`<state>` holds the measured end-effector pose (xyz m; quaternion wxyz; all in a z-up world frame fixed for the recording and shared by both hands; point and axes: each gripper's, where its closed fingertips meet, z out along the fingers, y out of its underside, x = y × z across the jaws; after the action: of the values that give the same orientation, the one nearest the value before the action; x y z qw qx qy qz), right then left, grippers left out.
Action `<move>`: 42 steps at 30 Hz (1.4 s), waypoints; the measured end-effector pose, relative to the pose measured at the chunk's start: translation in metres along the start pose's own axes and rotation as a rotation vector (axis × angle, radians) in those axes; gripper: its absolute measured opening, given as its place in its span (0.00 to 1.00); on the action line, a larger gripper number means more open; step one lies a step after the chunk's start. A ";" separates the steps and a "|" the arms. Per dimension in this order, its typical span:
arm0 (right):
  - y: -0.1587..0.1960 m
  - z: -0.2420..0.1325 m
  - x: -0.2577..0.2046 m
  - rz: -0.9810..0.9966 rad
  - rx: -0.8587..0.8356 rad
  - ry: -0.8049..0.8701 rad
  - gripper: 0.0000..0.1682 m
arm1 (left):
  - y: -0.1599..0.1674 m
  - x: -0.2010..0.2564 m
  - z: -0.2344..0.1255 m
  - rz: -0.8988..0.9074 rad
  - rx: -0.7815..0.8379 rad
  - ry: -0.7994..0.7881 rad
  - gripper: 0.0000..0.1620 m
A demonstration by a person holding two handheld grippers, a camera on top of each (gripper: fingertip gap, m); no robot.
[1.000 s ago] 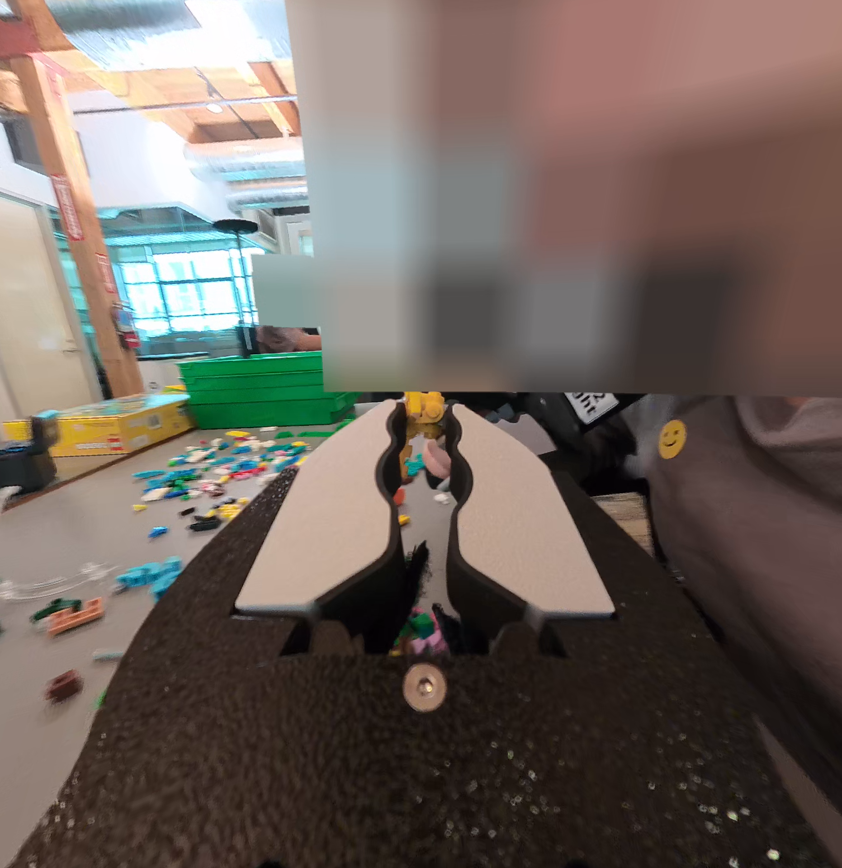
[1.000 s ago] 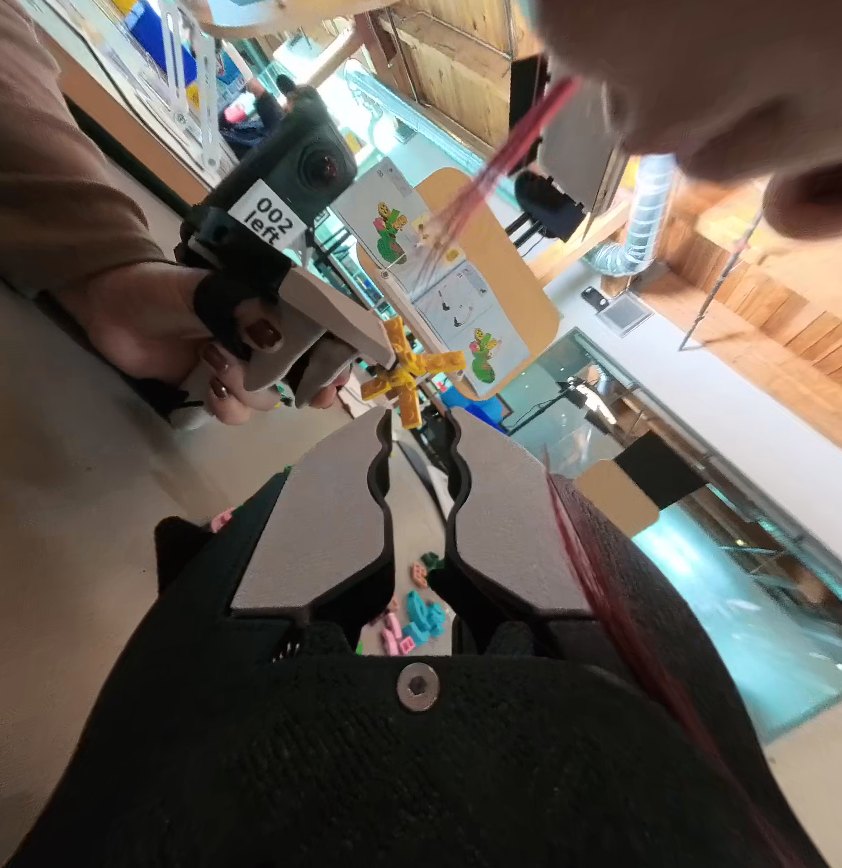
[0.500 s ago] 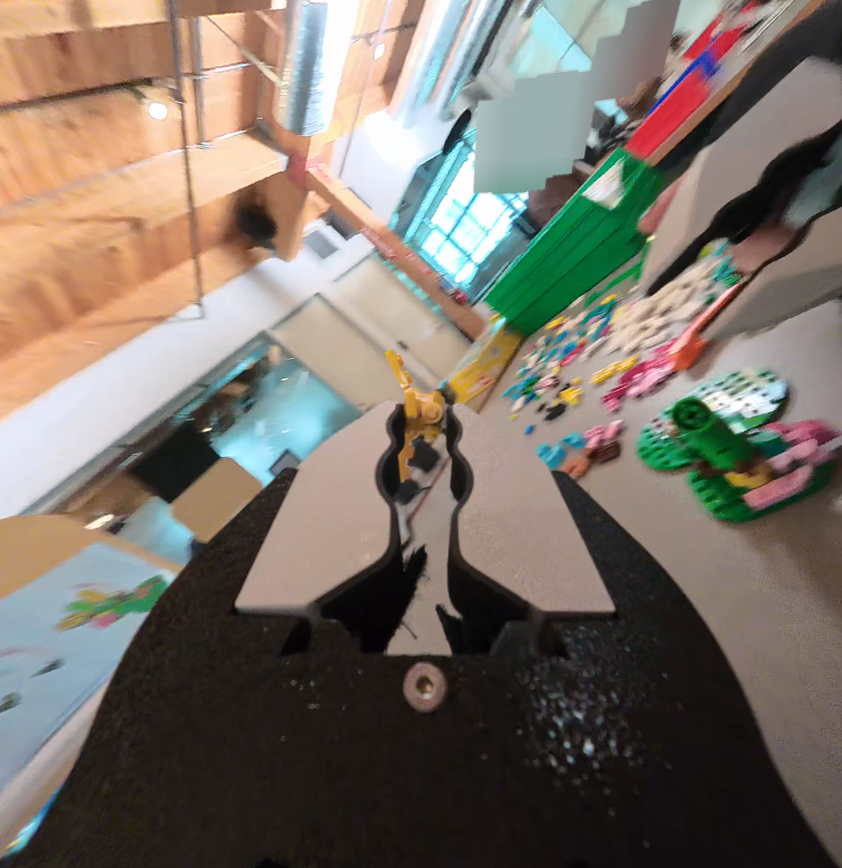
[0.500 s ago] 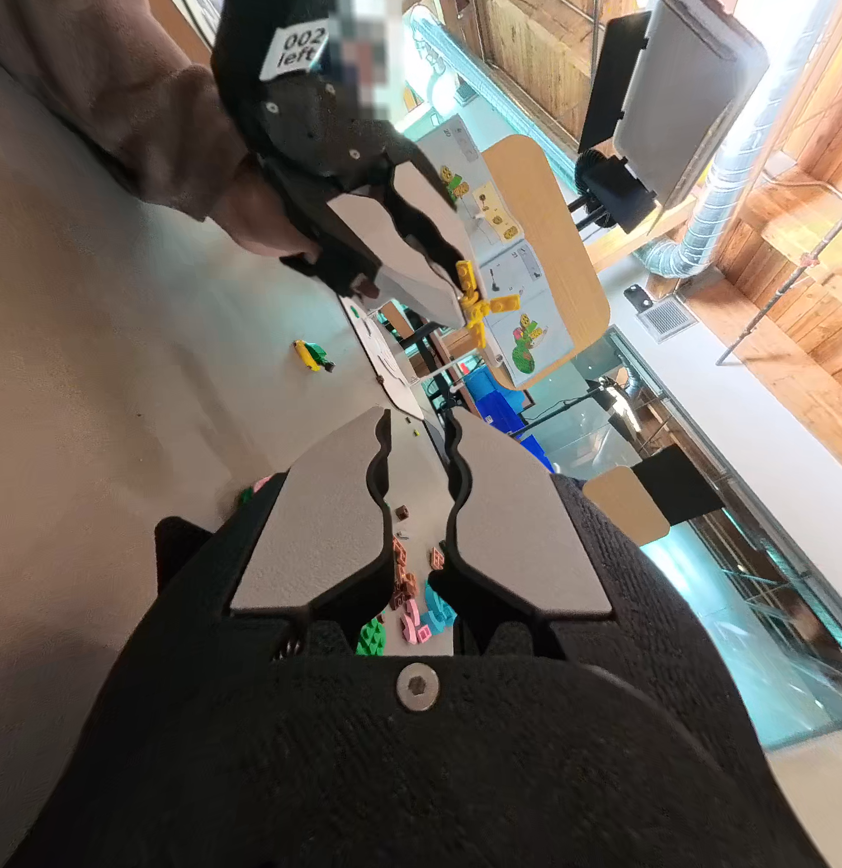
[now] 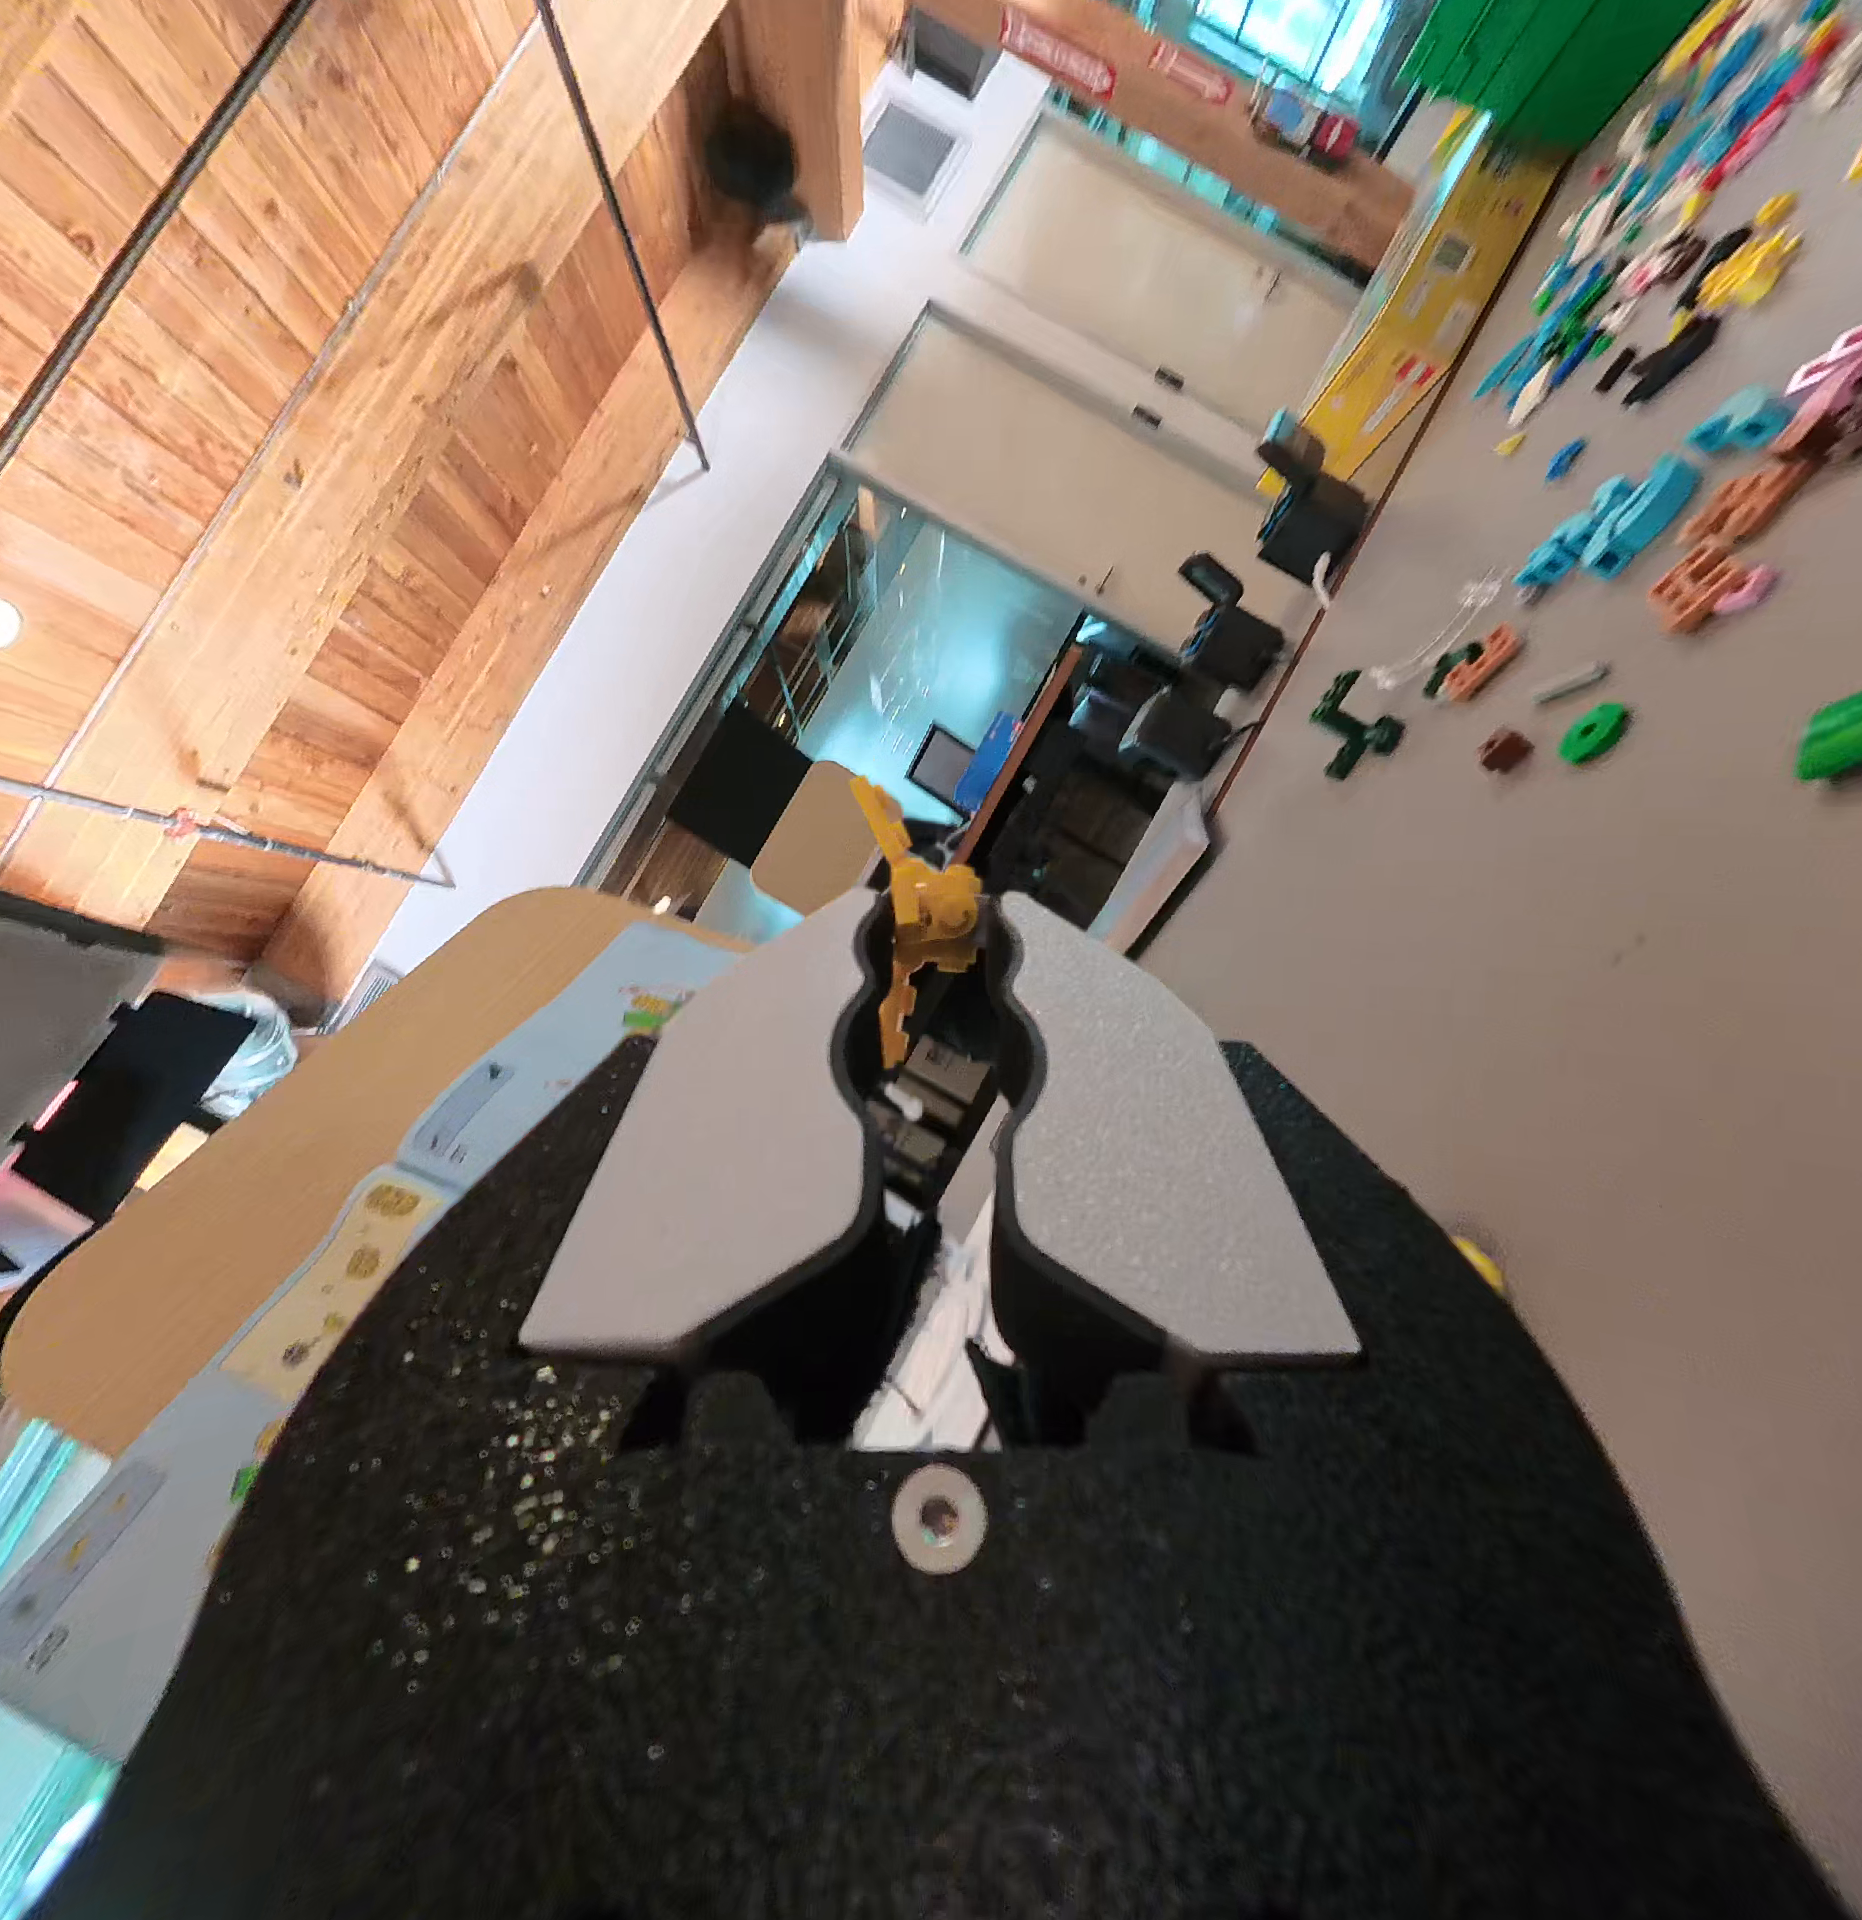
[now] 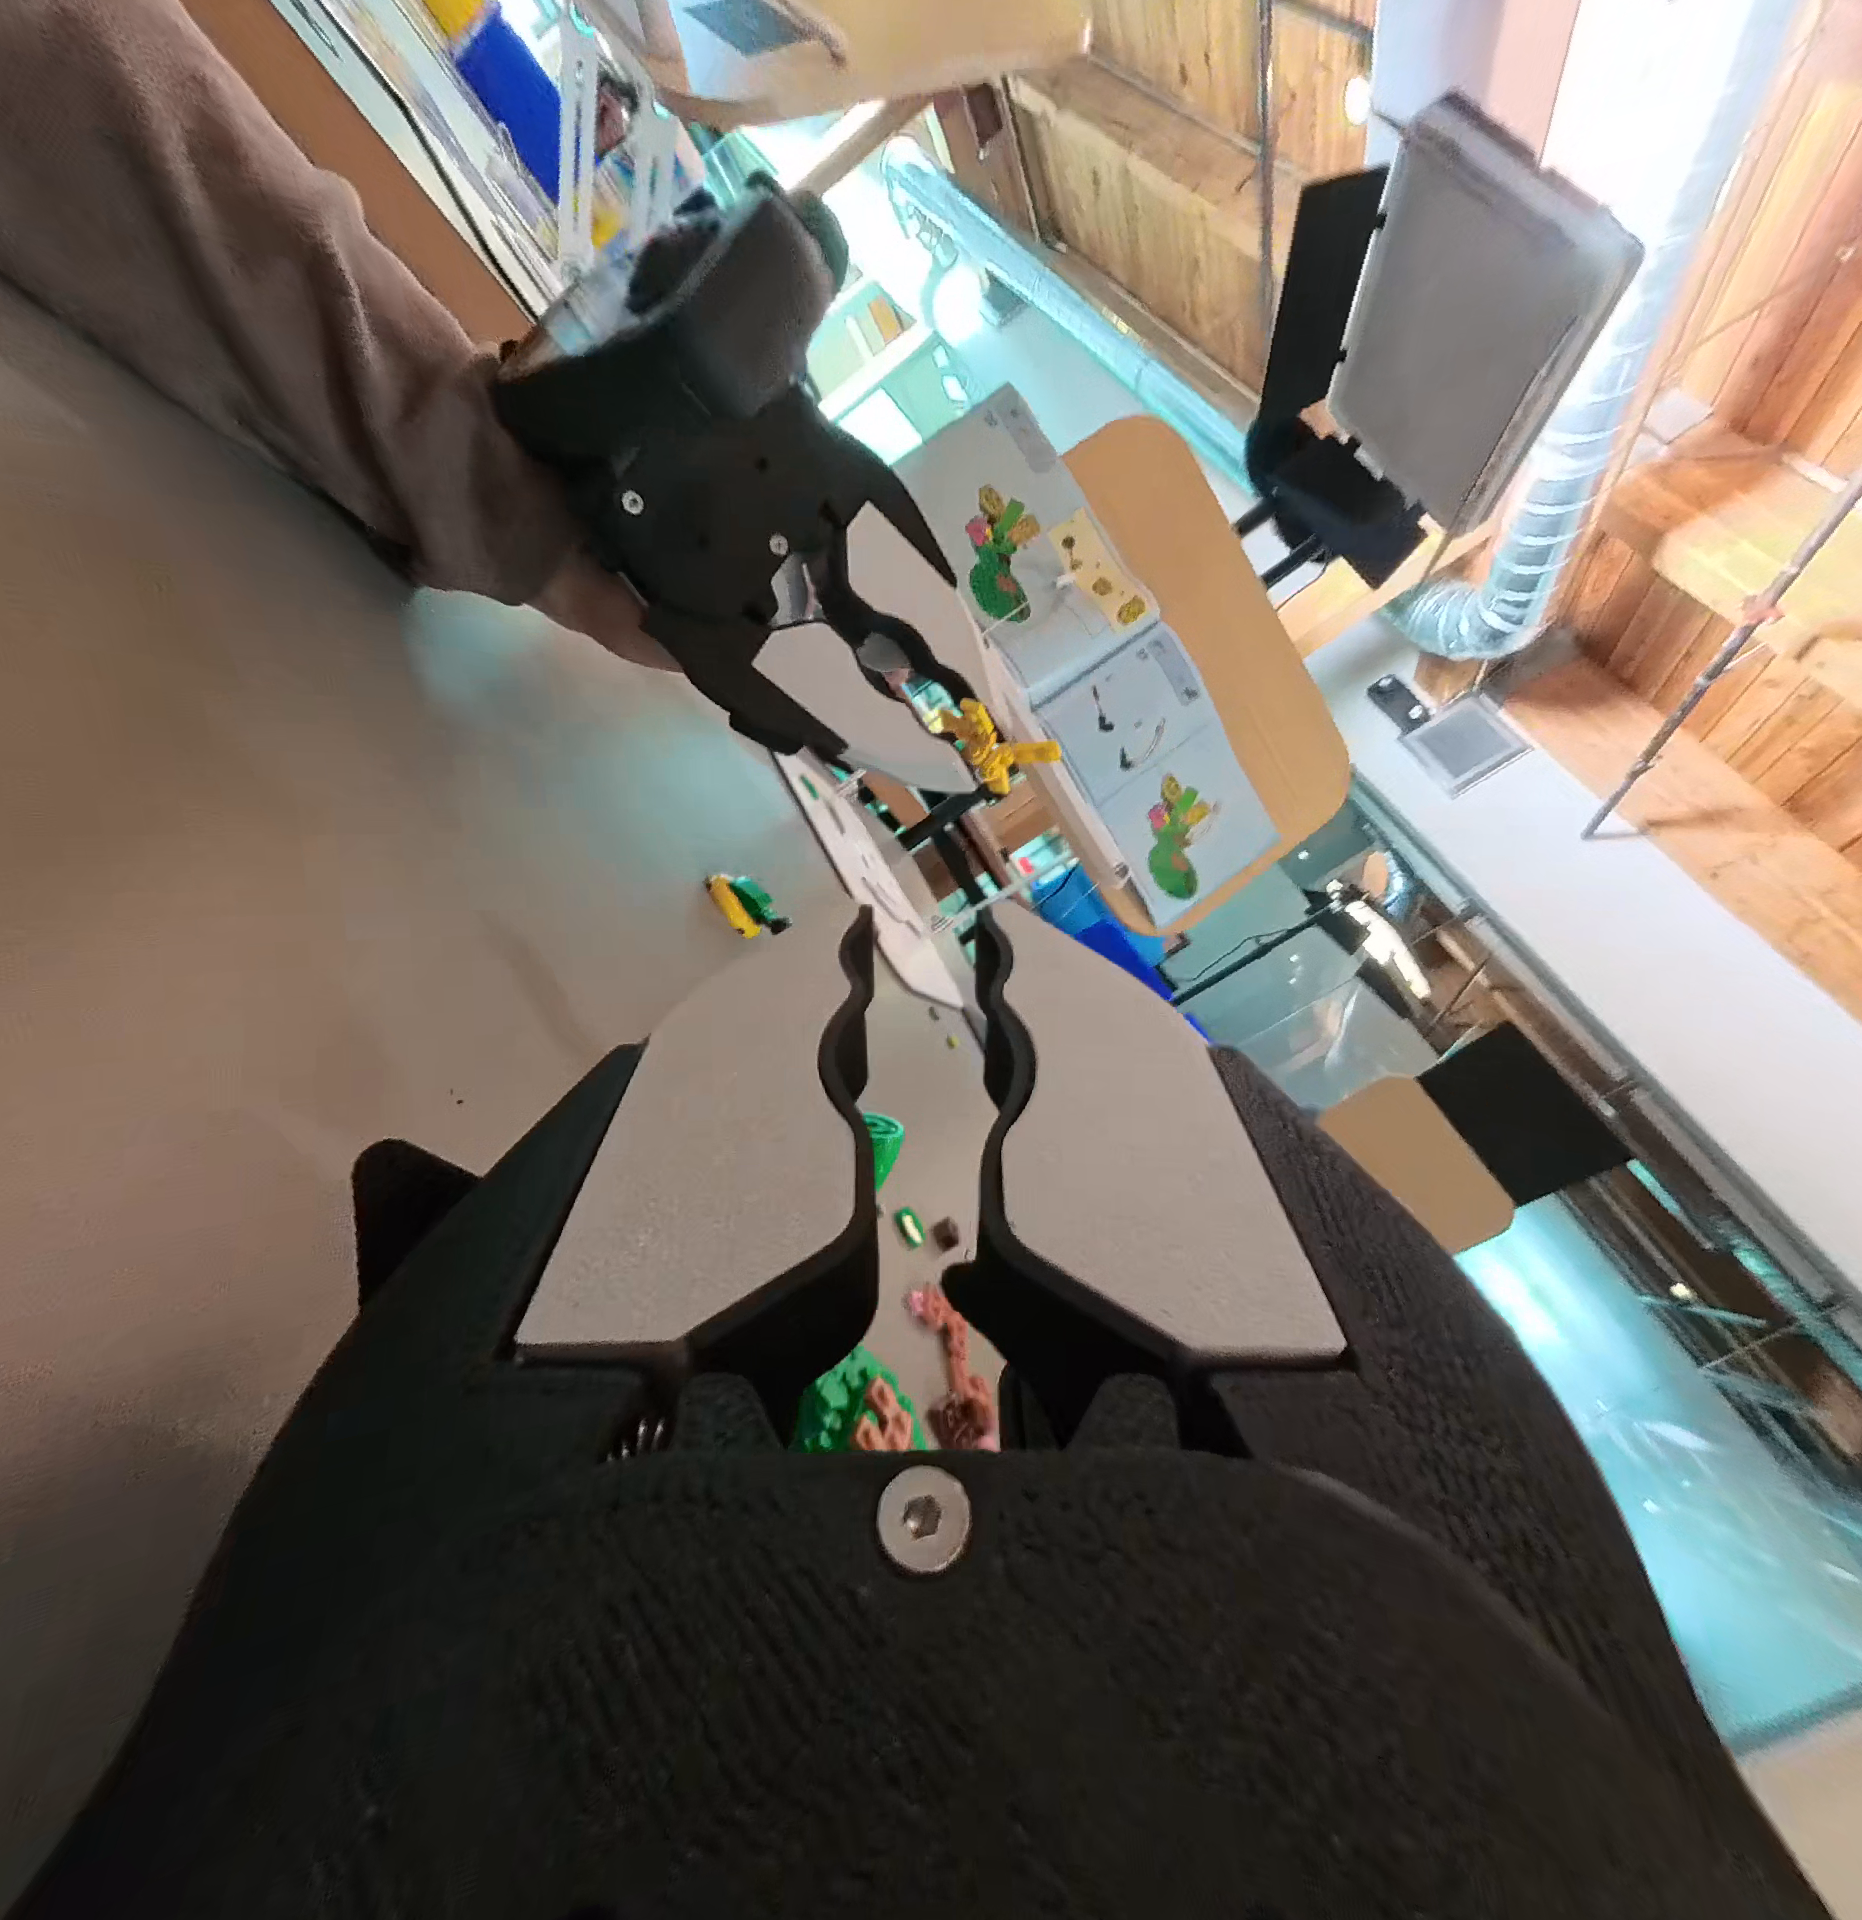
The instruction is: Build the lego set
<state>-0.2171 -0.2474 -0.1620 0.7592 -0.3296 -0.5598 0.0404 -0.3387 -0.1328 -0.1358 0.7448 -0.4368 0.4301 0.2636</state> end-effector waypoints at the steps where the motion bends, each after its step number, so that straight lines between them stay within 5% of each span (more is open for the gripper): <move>1: -0.003 0.000 -0.001 -0.026 0.010 0.012 0.09 | 0.004 -0.001 -0.003 -0.001 -0.025 -0.007 0.10; 10: 0.004 0.003 0.002 -0.175 -0.038 0.094 0.06 | 0.028 0.004 -0.050 0.211 -0.237 -0.008 0.10; 20: 0.009 0.001 0.005 -0.197 -0.078 0.124 0.05 | 0.021 -0.010 -0.092 0.200 -0.375 -0.116 0.10; 30: 0.015 -0.001 0.016 -0.185 -0.100 0.175 0.05 | -0.014 0.040 -0.085 0.525 -0.250 0.054 0.10; 37: 0.002 0.002 0.001 -0.258 -0.054 0.136 0.05 | -0.025 0.026 -0.082 0.356 -0.215 -0.019 0.10; 42: -0.014 0.005 0.003 -0.166 0.001 0.156 0.08 | -0.069 0.020 -0.068 -0.120 -0.052 -0.055 0.10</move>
<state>-0.2243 -0.2548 -0.1511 0.8012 -0.2840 -0.5245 -0.0482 -0.3033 -0.2255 -0.1409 0.7593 -0.4736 0.3753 0.2414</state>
